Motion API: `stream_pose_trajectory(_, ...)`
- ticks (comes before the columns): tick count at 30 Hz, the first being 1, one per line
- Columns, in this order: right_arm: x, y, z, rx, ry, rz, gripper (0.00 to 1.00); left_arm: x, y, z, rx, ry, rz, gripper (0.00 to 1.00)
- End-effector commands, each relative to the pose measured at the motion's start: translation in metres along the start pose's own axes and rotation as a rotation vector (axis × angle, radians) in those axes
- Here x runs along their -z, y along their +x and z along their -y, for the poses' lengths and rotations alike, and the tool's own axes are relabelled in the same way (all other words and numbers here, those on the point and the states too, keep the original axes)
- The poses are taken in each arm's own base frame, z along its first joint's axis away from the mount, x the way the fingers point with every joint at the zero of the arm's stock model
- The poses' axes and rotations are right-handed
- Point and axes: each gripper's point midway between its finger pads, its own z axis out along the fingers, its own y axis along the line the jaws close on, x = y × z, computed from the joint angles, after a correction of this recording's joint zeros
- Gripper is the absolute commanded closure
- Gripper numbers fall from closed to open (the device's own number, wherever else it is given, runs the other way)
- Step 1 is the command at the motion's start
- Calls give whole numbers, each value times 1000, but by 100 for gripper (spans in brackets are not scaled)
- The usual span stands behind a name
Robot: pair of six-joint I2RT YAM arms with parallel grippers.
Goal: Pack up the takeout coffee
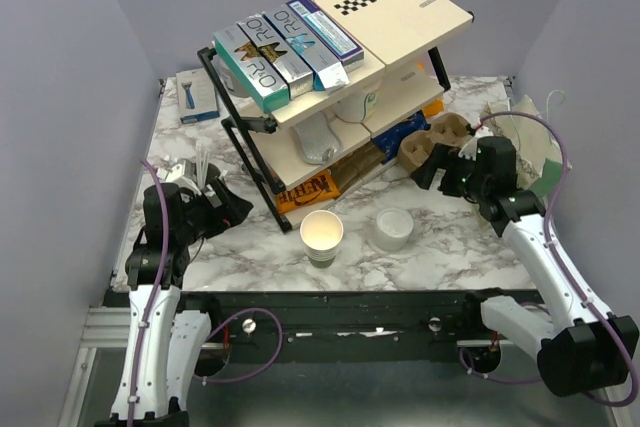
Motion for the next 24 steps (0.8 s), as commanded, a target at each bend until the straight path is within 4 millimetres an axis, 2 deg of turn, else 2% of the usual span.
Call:
stream_pose_trajectory(1, 9, 32, -48, 127, -253, -121, 0, 4, -2, 27, -33, 107, 4, 1)
stream_pose_trajectory(3, 21, 35, -71, 162, -351, -127, 1, 2, 3, 32, -38, 120, -14, 1)
stream_pose_trajectory(6, 54, 39, -120, 217, -550, -110, 3, -4, 8, 34, -40, 111, -23, 1)
stream_pose_trajectory(7, 68, 46, -141, 252, -623, -125, 4, -5, 15, 38, -50, 123, -44, 1)
stream_pose_trajectory(9, 79, 58, -159, 289, -667, -169, 4, -11, 16, 43, -38, 130, -49, 1)
stream_pose_trajectory(10, 92, 63, -181, 335, -723, -184, 5, -12, 22, 50, -52, 153, -71, 1)
stream_pose_trajectory(11, 85, 67, -184, 349, -684, -198, 5, -16, 25, 50, -56, 148, -86, 1)
stream_pose_trajectory(13, 89, 78, -198, 401, -684, -235, 8, -18, 23, 50, -66, 127, -77, 1)
stream_pose_trajectory(14, 81, 72, -204, 413, -640, -225, 9, -19, 27, 51, -76, 121, -91, 1)
stream_pose_trajectory(16, 75, 80, -207, 448, -612, -260, 12, -21, 29, 51, -76, 112, -95, 1)
stream_pose_trajectory(17, 71, 76, -210, 453, -588, -254, 15, -22, 34, 53, -78, 120, -113, 1)
stream_pose_trajectory(18, 63, 82, -210, 462, -571, -284, 21, -23, 34, 56, -78, 134, -110, 1)
stream_pose_trajectory(24, 58, 93, -226, 514, -585, -329, 32, -23, 55, 68, -92, 224, -180, 1)
